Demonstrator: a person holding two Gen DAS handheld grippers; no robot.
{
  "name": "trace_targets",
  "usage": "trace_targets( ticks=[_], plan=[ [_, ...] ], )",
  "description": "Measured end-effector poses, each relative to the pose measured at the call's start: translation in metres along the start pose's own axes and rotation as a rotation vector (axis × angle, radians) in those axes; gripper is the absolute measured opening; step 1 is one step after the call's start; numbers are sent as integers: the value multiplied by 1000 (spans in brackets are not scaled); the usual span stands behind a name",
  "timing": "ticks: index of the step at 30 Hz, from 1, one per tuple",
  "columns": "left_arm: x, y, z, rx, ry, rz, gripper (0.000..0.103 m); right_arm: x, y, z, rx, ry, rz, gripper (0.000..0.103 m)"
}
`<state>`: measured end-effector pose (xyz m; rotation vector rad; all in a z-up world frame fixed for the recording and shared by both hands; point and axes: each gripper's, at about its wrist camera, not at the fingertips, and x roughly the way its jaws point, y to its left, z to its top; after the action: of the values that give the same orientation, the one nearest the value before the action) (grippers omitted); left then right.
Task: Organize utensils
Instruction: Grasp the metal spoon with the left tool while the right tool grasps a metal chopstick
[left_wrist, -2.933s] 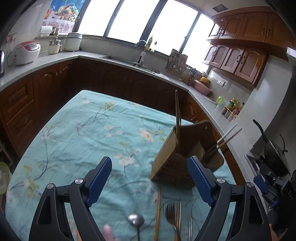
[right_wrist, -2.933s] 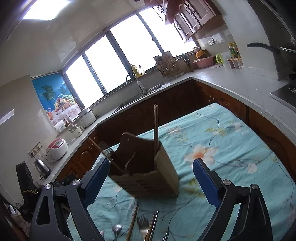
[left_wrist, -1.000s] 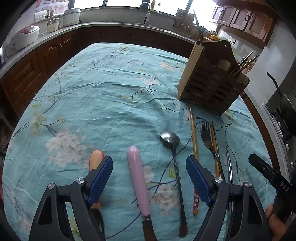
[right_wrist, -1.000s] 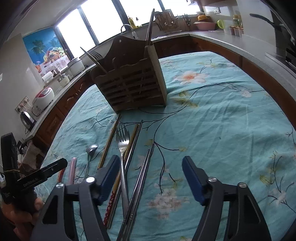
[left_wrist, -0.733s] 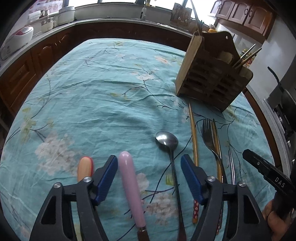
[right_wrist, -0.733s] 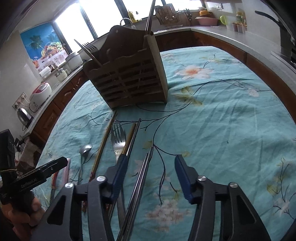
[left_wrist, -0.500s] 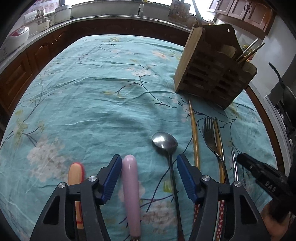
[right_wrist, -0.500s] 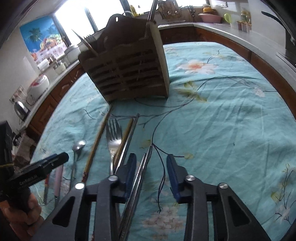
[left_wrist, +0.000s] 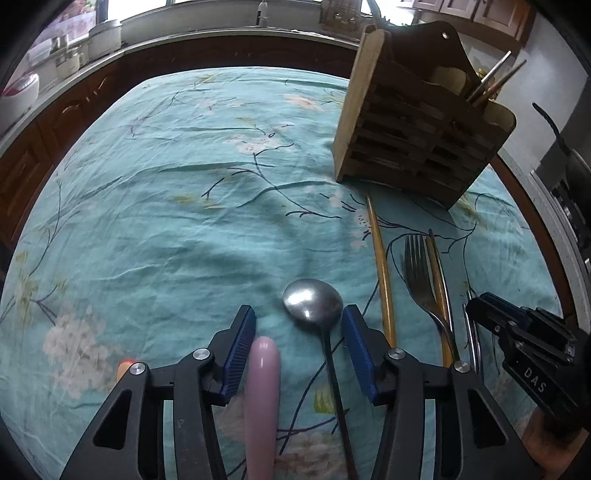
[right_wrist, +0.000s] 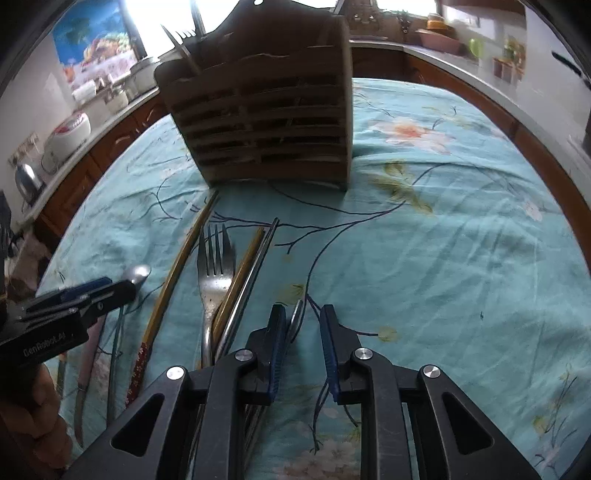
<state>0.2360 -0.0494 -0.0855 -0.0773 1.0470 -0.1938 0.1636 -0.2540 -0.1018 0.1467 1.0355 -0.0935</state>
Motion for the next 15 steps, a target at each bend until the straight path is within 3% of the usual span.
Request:
trace_targets(
  ticks=[5, 8, 10, 15],
  plan=[
    [5, -13, 0, 55, 2, 24, 33, 3, 6, 3, -40, 14, -8, 19],
    [4, -16, 0, 75, 2, 20, 32, 4, 8, 6, -61, 22, -4, 17],
    [4, -13, 0, 63, 1, 5, 32, 3, 8, 4, -64, 27, 10, 7],
    [0, -12, 0, 52, 5, -17, 31, 5, 7, 5, -52, 28, 19, 6]
  ],
)
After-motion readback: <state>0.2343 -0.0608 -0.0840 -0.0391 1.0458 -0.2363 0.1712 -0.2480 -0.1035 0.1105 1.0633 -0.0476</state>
